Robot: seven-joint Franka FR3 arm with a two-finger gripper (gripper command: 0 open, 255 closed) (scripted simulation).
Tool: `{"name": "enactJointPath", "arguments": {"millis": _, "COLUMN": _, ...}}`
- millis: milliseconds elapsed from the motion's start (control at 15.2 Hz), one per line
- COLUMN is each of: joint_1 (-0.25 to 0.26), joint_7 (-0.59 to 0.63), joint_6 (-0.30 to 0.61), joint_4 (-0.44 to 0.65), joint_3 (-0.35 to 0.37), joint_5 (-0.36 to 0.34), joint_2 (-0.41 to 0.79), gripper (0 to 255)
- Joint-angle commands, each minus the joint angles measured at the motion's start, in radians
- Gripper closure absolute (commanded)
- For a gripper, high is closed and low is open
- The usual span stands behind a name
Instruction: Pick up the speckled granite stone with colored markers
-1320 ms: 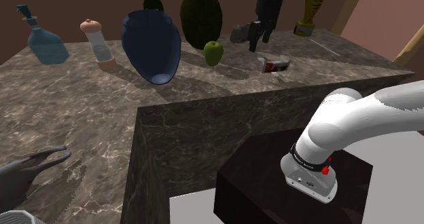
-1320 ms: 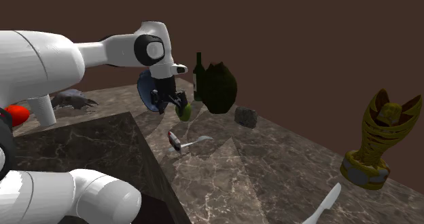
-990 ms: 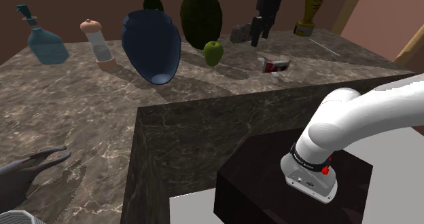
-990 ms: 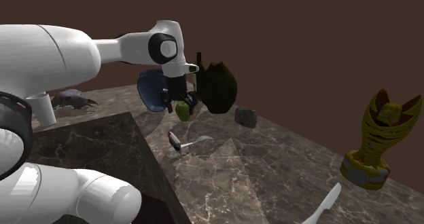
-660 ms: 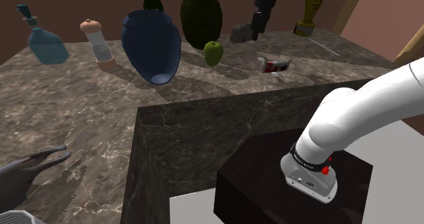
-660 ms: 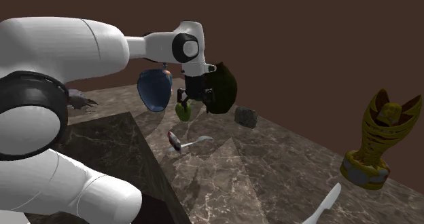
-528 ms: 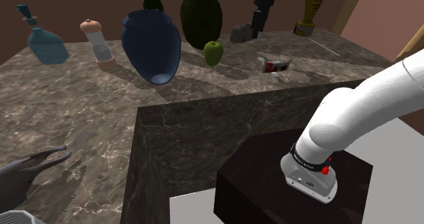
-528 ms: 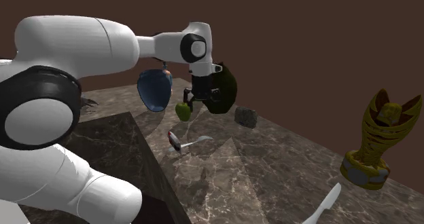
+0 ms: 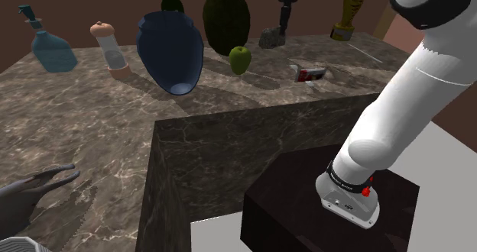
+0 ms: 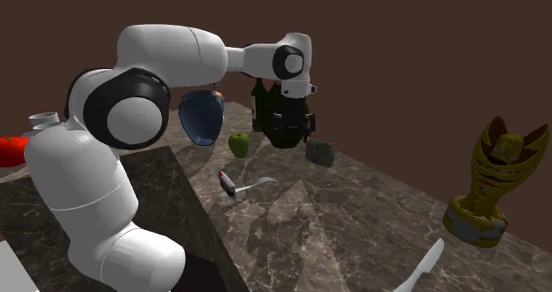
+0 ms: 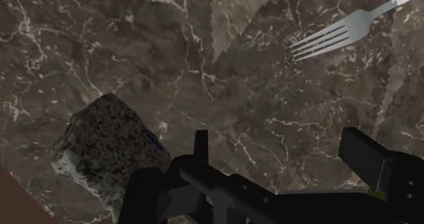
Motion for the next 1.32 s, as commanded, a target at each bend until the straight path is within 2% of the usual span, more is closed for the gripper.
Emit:
{"name": "enactJointPath", "arguments": {"millis": 0, "joint_1": -0.011, "joint_7": -0.103, "joint_6": -0.03, "joint_4": 0.117, "joint_3": -0.029, "joint_5": 0.044, "joint_2": 0.111, "gripper": 0}}
{"name": "enactJointPath", "arguments": {"millis": 264, "joint_1": -0.075, "joint_7": -0.278, "joint_6": -0.113, "joint_4": 0.376, "joint_3": -0.052, "joint_5": 0.144, "joint_2": 0.342, "gripper": 0}}
{"name": "enactJointPath", "arguments": {"millis": 396, "joint_1": -0.128, "joint_7": -0.352, "joint_6": -0.174, "joint_4": 0.54, "joint_3": -0.046, "joint_5": 0.194, "joint_2": 0.47, "gripper": 0}}
{"name": "enactJointPath", "arguments": {"millis": 528, "joint_1": -0.197, "joint_7": -0.412, "joint_6": -0.26, "joint_4": 0.753, "joint_3": -0.029, "joint_5": 0.245, "joint_2": 0.616, "gripper": 0}}
{"name": "enactJointPath", "arguments": {"millis": 594, "joint_1": -0.21, "joint_7": -0.418, "joint_6": -0.273, "joint_4": 0.786, "joint_3": -0.023, "joint_5": 0.251, "joint_2": 0.637, "gripper": 0}}
{"name": "enactJointPath", "arguments": {"millis": 1056, "joint_1": -0.168, "joint_7": -0.418, "joint_6": -0.136, "joint_4": 0.596, "joint_3": -0.025, "joint_5": 0.229, "joint_2": 0.585, "gripper": 0}}
{"name": "enactJointPath", "arguments": {"millis": 1188, "joint_1": -0.168, "joint_7": -0.418, "joint_6": -0.136, "joint_4": 0.595, "joint_3": -0.025, "joint_5": 0.229, "joint_2": 0.584, "gripper": 0}}
{"name": "enactJointPath", "arguments": {"millis": 1254, "joint_1": -0.169, "joint_7": -0.418, "joint_6": -0.136, "joint_4": 0.597, "joint_3": -0.025, "joint_5": 0.229, "joint_2": 0.586, "gripper": 255}}
